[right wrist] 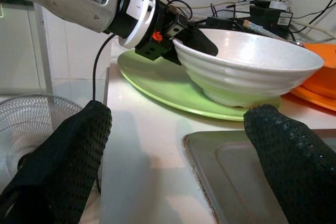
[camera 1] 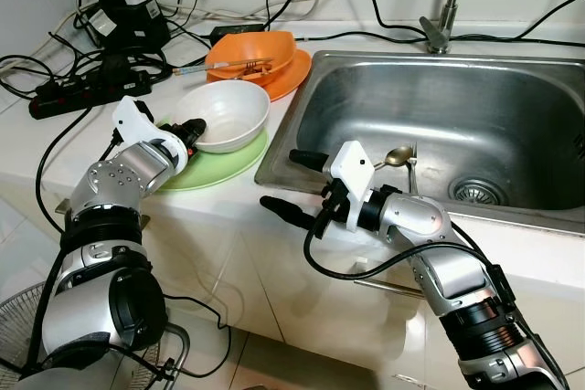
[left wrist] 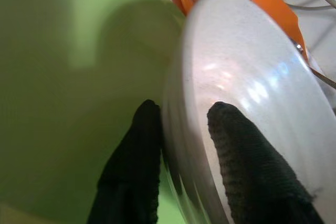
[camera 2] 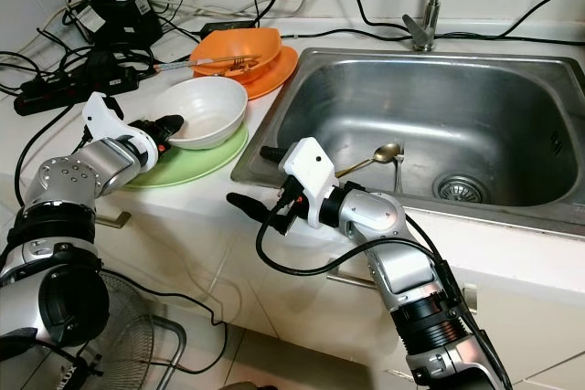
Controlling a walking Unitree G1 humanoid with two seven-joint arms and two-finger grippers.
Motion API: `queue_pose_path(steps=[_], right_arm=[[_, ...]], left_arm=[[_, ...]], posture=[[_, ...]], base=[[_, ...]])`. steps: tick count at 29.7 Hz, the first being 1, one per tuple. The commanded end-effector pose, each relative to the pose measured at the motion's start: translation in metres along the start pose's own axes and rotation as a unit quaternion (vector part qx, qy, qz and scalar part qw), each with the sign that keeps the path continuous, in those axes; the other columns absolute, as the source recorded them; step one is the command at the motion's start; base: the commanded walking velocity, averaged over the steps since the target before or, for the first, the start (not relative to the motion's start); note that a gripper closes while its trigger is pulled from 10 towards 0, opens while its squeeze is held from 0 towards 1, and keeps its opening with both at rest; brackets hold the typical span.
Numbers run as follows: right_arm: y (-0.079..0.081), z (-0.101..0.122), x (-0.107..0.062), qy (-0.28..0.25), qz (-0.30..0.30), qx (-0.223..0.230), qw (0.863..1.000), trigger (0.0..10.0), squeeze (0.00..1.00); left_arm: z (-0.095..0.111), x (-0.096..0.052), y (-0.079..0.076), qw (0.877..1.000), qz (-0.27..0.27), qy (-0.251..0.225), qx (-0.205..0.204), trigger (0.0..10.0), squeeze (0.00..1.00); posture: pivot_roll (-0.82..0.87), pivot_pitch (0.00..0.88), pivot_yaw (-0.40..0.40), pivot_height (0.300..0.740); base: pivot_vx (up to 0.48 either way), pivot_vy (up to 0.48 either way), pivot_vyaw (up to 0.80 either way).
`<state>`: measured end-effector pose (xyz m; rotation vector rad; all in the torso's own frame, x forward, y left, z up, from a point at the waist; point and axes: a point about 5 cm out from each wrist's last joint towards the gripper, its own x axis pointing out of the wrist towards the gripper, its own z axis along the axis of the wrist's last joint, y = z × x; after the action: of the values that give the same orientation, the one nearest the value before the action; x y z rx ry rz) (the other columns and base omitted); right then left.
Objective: Kitchen organization
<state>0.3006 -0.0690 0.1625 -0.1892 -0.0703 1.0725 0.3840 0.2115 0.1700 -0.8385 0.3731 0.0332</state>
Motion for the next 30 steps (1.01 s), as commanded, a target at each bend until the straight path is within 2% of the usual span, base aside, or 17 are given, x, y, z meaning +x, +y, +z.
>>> queue_pose_path(steps=[1,9,13,16,23,27,28,29,30], right_arm=[[0.003,0.002,0.004,-0.002,0.007,-0.009,1.0,10.0,0.0],[0.003,0.001,0.004,-0.002,0.006,-0.007,1.0,10.0,0.0],[0.003,0.001,0.005,-0.002,0.005,-0.007,1.0,10.0,0.0],[0.002,0.0,0.005,-0.003,0.003,-0.004,1.0,10.0,0.0],[0.001,0.0,0.006,-0.003,0.001,-0.003,1.0,10.0,0.0],[0.0,0.001,0.006,-0.007,-0.004,0.001,1.0,10.0,0.0],[-0.001,0.001,0.007,-0.01,-0.007,0.004,1.0,10.0,0.0],[-0.003,0.002,0.007,-0.016,-0.016,0.012,1.0,10.0,0.0],[-0.003,0.002,0.007,-0.016,-0.016,0.012,1.0,10.0,0.0]], left_arm=[[0.012,-0.004,0.001,1.0,0.005,-0.023,0.0,0.0,0.0],[0.012,-0.004,0.002,0.999,0.008,-0.04,0.007,0.0,0.0],[0.016,-0.006,0.005,0.996,0.011,-0.083,0.031,0.0,0.0],[0.018,-0.009,0.008,0.991,0.012,-0.116,0.068,0.0,0.0],[0.011,-0.011,0.006,0.987,-0.006,-0.143,0.066,0.0,0.0],[0.012,-0.014,0.002,0.979,-0.024,-0.179,0.098,0.0,0.0],[0.012,-0.016,-0.001,0.973,-0.034,-0.193,0.12,0.0,0.0],[0.007,-0.02,-0.006,0.954,-0.055,-0.23,0.186,0.0,0.0],[0.007,-0.02,-0.006,0.954,-0.055,-0.23,0.186,0.0,0.0]], posture=[[-0.03,0.0,0.186,0.74],[-0.03,0.0,0.187,0.74],[-0.03,0.0,0.185,0.74],[-0.03,0.0,0.183,0.74],[-0.03,0.0,0.182,0.74],[-0.03,0.0,0.181,0.74],[-0.03,0.0,0.182,0.74],[-0.03,0.0,0.181,0.74],[-0.03,0.0,0.181,0.74]], base=[[0.0,0.0,0.0],[0.0,0.0,0.0],[0.0,0.0,0.0],[0.0,0.0,0.0],[0.0,0.0,0.0],[0.0,0.0,0.0],[0.0,0.0,0.0],[0.0,0.0,0.0],[0.0,0.0,0.0]])
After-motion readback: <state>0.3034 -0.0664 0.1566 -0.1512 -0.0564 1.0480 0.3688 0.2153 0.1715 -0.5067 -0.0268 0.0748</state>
